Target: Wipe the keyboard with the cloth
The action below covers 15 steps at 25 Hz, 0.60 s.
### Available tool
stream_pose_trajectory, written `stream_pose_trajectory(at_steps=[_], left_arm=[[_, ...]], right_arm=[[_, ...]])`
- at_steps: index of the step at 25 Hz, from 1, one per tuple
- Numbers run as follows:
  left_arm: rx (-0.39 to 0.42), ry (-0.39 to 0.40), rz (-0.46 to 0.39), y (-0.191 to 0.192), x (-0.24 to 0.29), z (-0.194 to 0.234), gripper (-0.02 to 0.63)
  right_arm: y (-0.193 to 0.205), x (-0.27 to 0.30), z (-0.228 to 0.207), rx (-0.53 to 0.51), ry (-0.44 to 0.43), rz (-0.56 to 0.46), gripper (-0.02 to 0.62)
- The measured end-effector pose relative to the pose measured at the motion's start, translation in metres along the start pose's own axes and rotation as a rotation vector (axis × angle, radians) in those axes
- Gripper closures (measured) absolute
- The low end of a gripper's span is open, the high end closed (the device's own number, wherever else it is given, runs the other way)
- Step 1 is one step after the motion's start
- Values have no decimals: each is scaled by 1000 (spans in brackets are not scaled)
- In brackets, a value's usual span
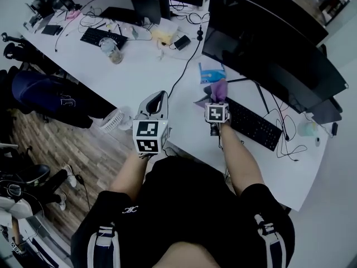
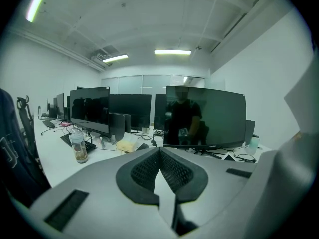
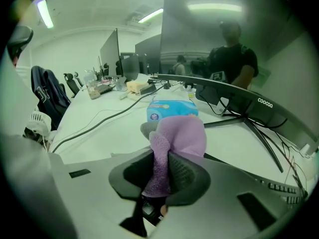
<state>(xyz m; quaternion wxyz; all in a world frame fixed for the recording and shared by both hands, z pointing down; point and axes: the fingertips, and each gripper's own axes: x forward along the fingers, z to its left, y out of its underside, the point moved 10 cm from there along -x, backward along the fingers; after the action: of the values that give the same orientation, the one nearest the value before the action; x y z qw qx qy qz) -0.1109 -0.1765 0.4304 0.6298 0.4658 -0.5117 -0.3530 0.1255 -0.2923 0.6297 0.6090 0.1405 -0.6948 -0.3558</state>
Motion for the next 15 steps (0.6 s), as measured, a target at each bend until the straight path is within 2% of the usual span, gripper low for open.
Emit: stream_pose_trajectory(at_steps=[2, 5, 10, 15], left_arm=[[-5, -1, -11, -3, -2, 1, 594], [-12, 8, -26, -6, -2, -1, 595], [-30, 26, -58, -12, 3, -14, 595], [-23, 87, -79, -19, 16, -44, 594]], right_arm=[[-3, -5, 1, 13, 1, -29, 505], [-11, -26, 1, 20, 7, -139, 505], [-42, -102, -6, 48, -3, -425, 505], [-68, -189, -26, 76, 26, -682, 505]])
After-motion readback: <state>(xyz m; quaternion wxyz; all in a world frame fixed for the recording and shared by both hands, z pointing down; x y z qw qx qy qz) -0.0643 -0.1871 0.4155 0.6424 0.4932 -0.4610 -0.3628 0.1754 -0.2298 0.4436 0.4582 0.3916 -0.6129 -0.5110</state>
